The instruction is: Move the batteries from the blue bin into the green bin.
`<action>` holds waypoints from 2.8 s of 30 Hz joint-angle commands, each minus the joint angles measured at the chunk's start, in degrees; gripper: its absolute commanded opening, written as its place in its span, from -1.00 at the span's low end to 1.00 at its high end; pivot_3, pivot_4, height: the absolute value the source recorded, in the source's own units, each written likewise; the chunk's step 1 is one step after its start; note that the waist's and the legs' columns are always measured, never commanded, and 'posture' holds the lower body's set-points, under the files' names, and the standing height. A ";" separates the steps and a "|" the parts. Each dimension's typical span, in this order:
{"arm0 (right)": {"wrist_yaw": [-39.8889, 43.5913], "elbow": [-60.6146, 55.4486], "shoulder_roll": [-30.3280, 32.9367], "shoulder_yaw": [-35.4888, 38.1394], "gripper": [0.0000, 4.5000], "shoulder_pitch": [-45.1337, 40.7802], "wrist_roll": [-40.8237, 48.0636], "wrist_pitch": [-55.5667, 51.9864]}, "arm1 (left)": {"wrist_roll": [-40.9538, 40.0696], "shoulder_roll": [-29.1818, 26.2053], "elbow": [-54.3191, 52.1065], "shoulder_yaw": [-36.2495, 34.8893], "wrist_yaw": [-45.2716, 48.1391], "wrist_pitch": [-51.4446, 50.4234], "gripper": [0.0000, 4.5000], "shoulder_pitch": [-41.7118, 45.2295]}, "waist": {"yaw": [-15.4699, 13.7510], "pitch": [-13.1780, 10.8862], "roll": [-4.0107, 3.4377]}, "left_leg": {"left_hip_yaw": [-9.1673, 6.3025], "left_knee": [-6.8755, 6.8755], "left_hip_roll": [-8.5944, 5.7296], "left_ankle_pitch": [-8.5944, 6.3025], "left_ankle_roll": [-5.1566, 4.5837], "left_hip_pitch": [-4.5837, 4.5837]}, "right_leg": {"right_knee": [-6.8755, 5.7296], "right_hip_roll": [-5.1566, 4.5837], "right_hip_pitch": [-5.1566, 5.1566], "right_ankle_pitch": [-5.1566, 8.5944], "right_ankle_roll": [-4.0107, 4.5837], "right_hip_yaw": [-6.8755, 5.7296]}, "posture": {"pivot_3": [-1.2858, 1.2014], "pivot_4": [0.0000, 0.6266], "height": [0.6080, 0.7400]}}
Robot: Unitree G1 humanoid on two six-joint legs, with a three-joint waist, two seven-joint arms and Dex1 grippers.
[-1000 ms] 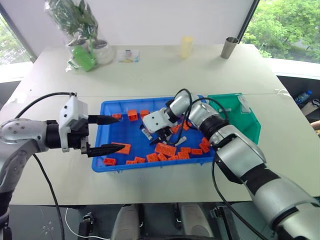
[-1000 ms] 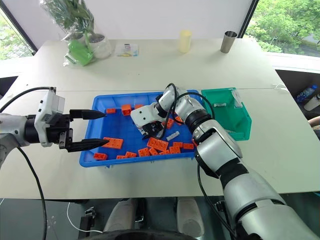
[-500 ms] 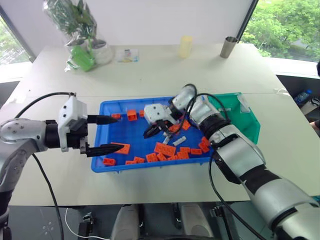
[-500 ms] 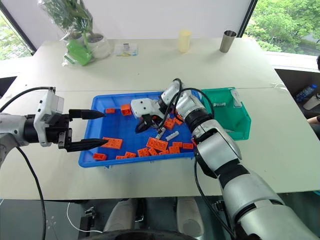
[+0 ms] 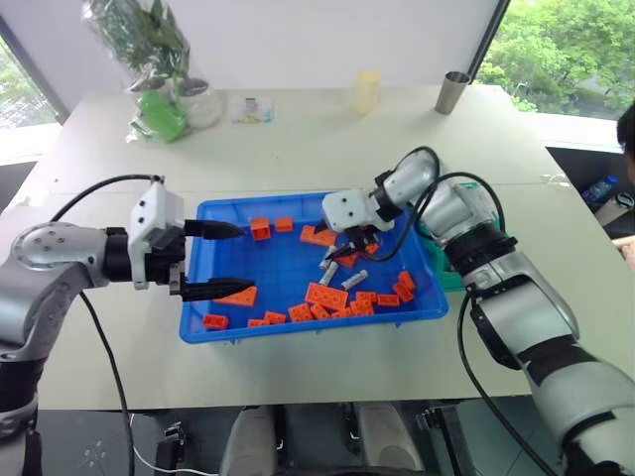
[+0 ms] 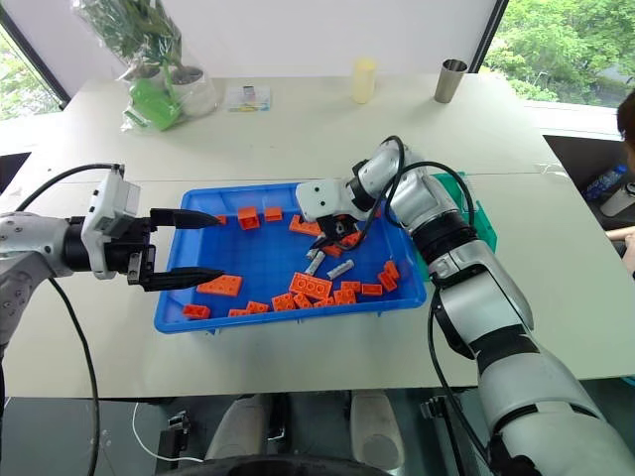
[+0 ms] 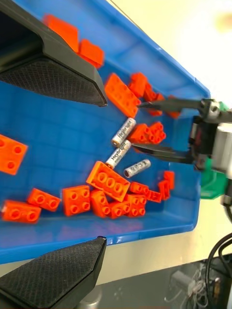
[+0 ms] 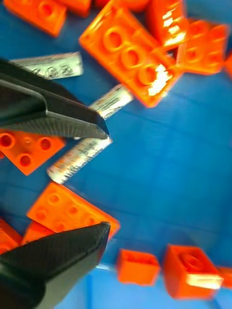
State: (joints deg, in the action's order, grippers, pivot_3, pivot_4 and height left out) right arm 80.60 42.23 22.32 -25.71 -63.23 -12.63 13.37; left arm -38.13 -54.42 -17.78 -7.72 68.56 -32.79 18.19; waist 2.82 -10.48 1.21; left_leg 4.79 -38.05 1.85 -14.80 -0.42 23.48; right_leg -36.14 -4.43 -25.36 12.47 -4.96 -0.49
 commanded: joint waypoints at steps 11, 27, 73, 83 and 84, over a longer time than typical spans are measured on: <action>-4.97 13.84 -2.56 -2.70 0.11 -5.59 -4.99 18.61 | -1.23 -0.52 -2.56 -3.32 -1.29 -0.43 1.00 -1.62 | -0.35 -0.01 0.02 | -0.06 -0.02 -0.01 0.00 0.00 0.00 | 0.01 -0.08 0.05 0.02 0.03 0.01 | 0.03 -0.52 0.93; -3.36 19.79 2.28 -4.89 0.11 -12.60 -10.25 30.75 | -1.39 -0.64 -3.30 -4.06 -2.19 -0.34 1.00 -2.62 | -0.44 -0.03 -0.01 | -0.10 -0.01 -0.04 0.01 0.00 0.00 | 0.02 -0.16 0.06 0.07 0.13 0.00 | 0.03 -0.52 0.93; -3.62 -30.11 21.65 24.47 -0.99 7.03 19.30 -33.86 | -0.20 2.92 -0.33 -1.14 -2.57 0.70 1.00 -0.30 | -2.04 -0.07 -0.06 | -0.19 -0.05 0.04 0.01 0.01 -0.01 | 0.02 -0.15 0.11 0.04 0.08 -0.03 | 0.03 -0.52 0.93; -14.20 -51.65 34.88 45.27 -0.77 38.45 25.08 -54.66 | 0.58 4.14 2.51 0.90 -1.00 1.76 1.00 1.83 | -1.77 -0.10 -0.10 | -0.03 -0.08 0.00 -0.02 -0.05 -0.05 | 0.16 -0.16 0.12 0.14 0.24 0.02 | 0.03 -0.52 0.93; -15.77 -51.90 33.79 44.59 -0.49 39.63 24.89 -54.57 | 0.89 4.50 3.19 1.54 -0.83 2.03 1.00 2.84 | -1.64 -0.10 -0.14 | 0.03 -0.10 0.00 -0.02 -0.05 -0.09 | 0.14 -0.12 0.09 0.14 0.24 0.12 | 0.03 -0.52 0.93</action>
State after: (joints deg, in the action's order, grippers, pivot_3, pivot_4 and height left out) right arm 68.77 -5.66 57.50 17.31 -27.17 11.08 -40.28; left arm -37.90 -50.52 -15.82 -7.19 67.14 -32.08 18.08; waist 1.19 -10.58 1.06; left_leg 4.81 -38.14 1.85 -14.81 -0.48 23.38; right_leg -36.02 -4.53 -25.26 12.61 -4.73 -0.35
